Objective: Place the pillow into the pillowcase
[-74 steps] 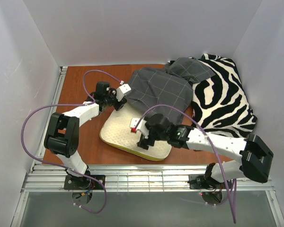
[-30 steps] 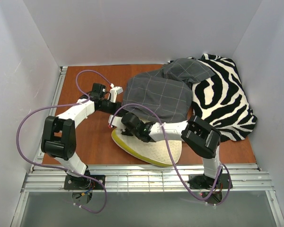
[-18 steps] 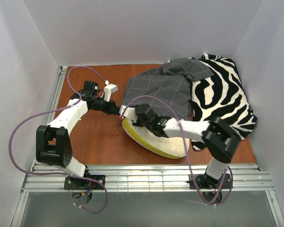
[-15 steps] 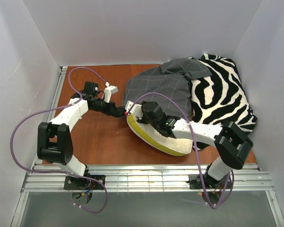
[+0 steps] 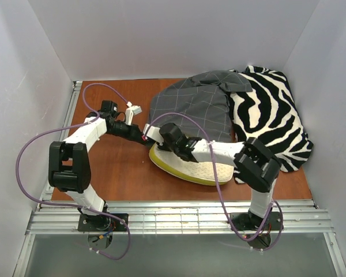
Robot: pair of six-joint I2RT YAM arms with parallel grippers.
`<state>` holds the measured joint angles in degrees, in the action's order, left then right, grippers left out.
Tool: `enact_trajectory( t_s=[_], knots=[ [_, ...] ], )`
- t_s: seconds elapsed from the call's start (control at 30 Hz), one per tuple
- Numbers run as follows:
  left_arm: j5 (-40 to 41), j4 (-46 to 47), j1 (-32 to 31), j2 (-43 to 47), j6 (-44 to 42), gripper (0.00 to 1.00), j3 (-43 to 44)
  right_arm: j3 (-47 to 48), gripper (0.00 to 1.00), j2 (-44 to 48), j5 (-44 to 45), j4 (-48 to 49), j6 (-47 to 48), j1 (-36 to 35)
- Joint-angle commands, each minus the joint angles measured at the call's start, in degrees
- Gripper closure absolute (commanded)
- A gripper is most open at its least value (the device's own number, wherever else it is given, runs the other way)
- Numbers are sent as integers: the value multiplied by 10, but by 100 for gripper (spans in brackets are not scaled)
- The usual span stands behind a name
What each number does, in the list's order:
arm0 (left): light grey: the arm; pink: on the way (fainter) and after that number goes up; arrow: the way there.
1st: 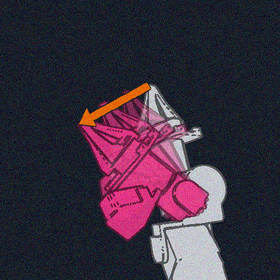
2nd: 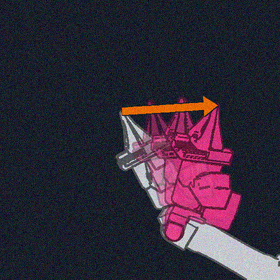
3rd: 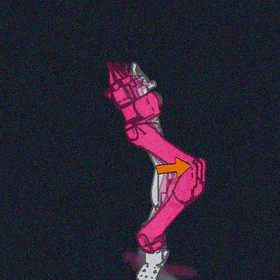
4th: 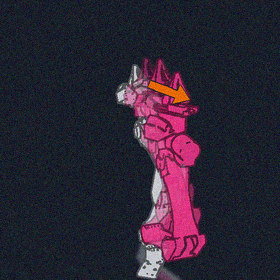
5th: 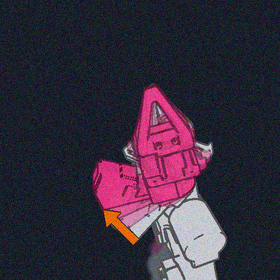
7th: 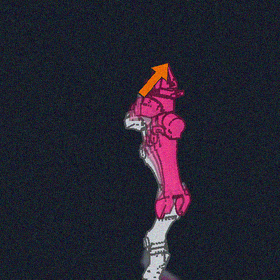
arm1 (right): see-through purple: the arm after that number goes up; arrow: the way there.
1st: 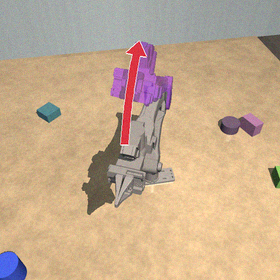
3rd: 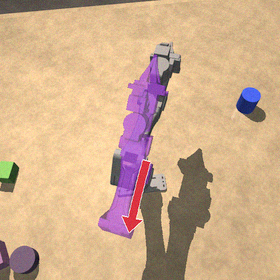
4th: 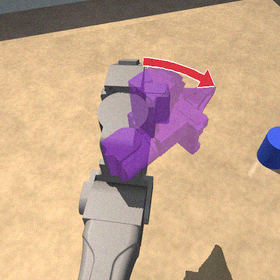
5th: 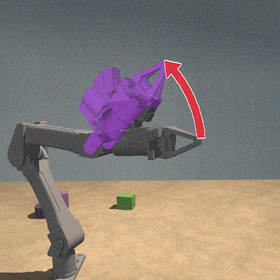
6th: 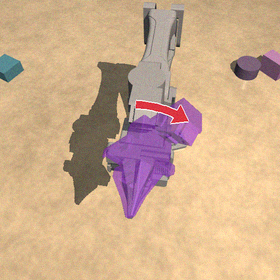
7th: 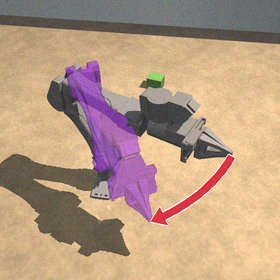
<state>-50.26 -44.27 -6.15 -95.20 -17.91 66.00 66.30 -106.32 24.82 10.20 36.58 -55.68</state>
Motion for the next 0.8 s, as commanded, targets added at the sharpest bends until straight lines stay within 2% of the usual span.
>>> enact_trajectory(
  t_s=[0.0,0.07,0.1,0.13,0.17,0.2,0.27,0.37,0.4,0.43,0.5,0.53,0.6,0.63,0.67,0.73,0.77],
  knots=[
    [37,-6,52,-9,35,99,1,62,46,117,-73,-192,-96,39],
    [44,23,61,-24,27,82,14,59,35,203,-131,-281,-114,40],
    [33,25,79,-21,12,64,17,59,31,228,-177,-305,-119,44],
    [35,37,79,3,-35,58,15,59,23,270,-193,-325,-130,52],
    [40,47,79,25,-54,51,8,57,20,288,-215,-371,-150,64],
    [50,59,79,48,-96,29,3,41,17,303,-242,-388,-162,96],
    [66,79,70,120,-135,13,-2,3,16,342,-243,-430,-169,129],
    [166,110,2,188,-164,7,-17,-69,11,380,-287,-453,-137,223],
    [165,101,-10,200,-176,7,-17,-83,9,389,-316,-457,-117,262],
    [148,69,-44,212,-203,2,-20,-102,9,396,-321,-458,-101,272],
    [182,75,-111,260,-197,2,-61,-115,9,389,-294,-462,-85,285],
    [216,89,-189,274,-192,2,-79,-130,9,379,-299,-460,-72,297],
    [274,124,-275,308,-165,2,-122,-147,9,345,-251,-428,-63,306],
    [303,165,-361,316,-164,2,-165,-151,10,330,-226,-418,-60,312],
    [381,190,-407,320,-164,2,-190,-153,10,315,-219,-409,-61,323],
    [462,271,-500,310,-152,2,-233,-152,13,278,-200,-384,-65,344],
    [495,284,-503,300,-140,2,-229,-150,14,271,-191,-379,-67,354]
  ],
)
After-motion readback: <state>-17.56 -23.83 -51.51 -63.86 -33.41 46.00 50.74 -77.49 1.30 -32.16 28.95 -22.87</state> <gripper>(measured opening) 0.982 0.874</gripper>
